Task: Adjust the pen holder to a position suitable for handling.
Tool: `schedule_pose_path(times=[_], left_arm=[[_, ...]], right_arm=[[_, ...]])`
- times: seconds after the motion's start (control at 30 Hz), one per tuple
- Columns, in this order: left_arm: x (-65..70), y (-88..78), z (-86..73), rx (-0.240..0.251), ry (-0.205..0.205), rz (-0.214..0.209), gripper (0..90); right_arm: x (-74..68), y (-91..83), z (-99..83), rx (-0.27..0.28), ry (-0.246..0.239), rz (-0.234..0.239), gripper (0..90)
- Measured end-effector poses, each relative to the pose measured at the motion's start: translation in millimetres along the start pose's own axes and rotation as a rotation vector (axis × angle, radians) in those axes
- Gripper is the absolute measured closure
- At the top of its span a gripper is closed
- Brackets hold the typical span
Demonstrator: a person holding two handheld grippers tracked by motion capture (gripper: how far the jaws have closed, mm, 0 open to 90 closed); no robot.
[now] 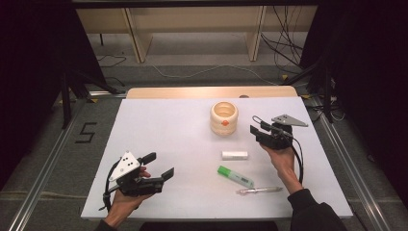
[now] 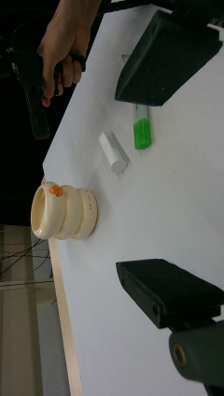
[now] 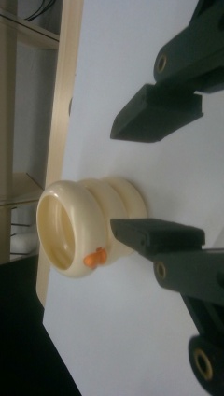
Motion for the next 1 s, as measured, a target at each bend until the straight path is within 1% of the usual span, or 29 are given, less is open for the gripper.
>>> schedule_pose_path(times=[0.03, 0.07, 0.13, 0.23, 0.3, 0.33, 0.37, 0.4, 0.43, 0.53, 0.57, 0.6, 0.63, 0.67, 0.73, 0.77, 0.83, 0.93, 1.0], left_arm=[[0.0, 0.0, -0.1, -0.001, -0.001, 0.0, 14.6], [0.1, 0.1, -0.1, -0.001, 0.0, -0.001, 14.6], [0.2, 0.1, -0.2, -0.001, 0.001, -0.001, 14.7], [-0.1, 0.2, -0.4, -0.002, 0.002, 0.0, 14.8], [-0.4, 0.1, -0.3, -0.002, 0.002, 0.001, 14.8], [-0.5, 0.1, -0.3, -0.001, 0.002, 0.002, 14.8], [-0.5, 0.0, -0.2, -0.001, 0.0, 0.002, 14.8], [-0.5, 0.0, -0.2, 0.0, 0.0, 0.002, 14.8], [-0.6, -0.1, -0.1, 0.001, -0.001, 0.002, 14.8], [-0.6, 0.1, 0.0, 0.002, -0.006, 0.003, 14.8], [-0.9, 0.0, -0.3, 0.0, 0.0, 0.002, 14.8], [-1.0, 0.0, -0.3, -0.001, 0.001, 0.003, 14.8], [-0.9, 0.0, -0.3, -0.001, 0.0, 0.003, 14.8], [-0.7, 0.1, -0.2, 0.001, -0.002, 0.003, 14.8], [-0.5, 0.2, -0.1, 0.0, -0.004, 0.003, 14.8], [-0.6, 0.2, -0.2, 0.0, -0.003, 0.003, 14.8], [-0.8, 0.1, -0.4, -0.002, 0.0, 0.002, 14.9], [-0.8, 0.0, -0.4, -0.003, 0.0, 0.002, 14.9], [-0.7, -0.1, -0.3, -0.002, -0.001, 0.002, 14.9]], right_arm=[[1.6, 2.0, 0.0, -0.004, 0.002, -0.001, 57.4], [5.8, 7.5, 0.1, -0.012, 0.01, -0.005, 61.6], [8.6, 13.2, 0.4, -0.022, 0.016, -0.003, 66.2], [12.4, 22.4, 1.5, -0.041, 0.015, -0.007, 71.8], [15.7, 28.8, 1.9, -0.052, 0.029, -0.015, 75.9], [15.7, 28.8, 1.9, -0.052, 0.029, -0.015, 75.9], [19.9, 34.7, 2.3, -0.058, 0.041, -0.024, 80.3], [22.1, 37.3, 2.3, -0.061, 0.043, -0.03, 82.5], [22.1, 37.3, 2.3, -0.061, 0.043, -0.03, 82.5], [28.3, 46.7, 1.8, -0.081, 0.054, -0.049, 89.1], [28.3, 46.7, 1.8, -0.081, 0.054, -0.049, 89.1], [31.5, 52.3, 1.3, -0.095, 0.048, -0.052, 90.0], [31.5, 52.3, 1.3, -0.095, 0.048, -0.052, 90.0], [33.6, 57.2, 0.9, -0.109, 0.058, -0.06, 90.0], [35.5, 59.9, 1.2, -0.112, 0.054, -0.063, 90.0], [37.6, 63.1, 1.3, -0.117, 0.062, -0.067, 90.0], [40.5, 68.0, 1.3, -0.118, 0.07, -0.068, 90.0], [46.4, 80.2, 0.6, -0.145, 0.073, -0.071, 90.0], [48.4, 85.5, 1.1, -0.149, 0.078, -0.071, 90.0]])
Point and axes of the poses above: each handheld gripper's, and its own axes: y roughly forward along the jaws, z roughly out of its top, x roughly to its right, the point moved 7 cm from there along y, roughly forward along the jaws, and after that the axes turned 15 degrees about z, right-handed, at the moved point
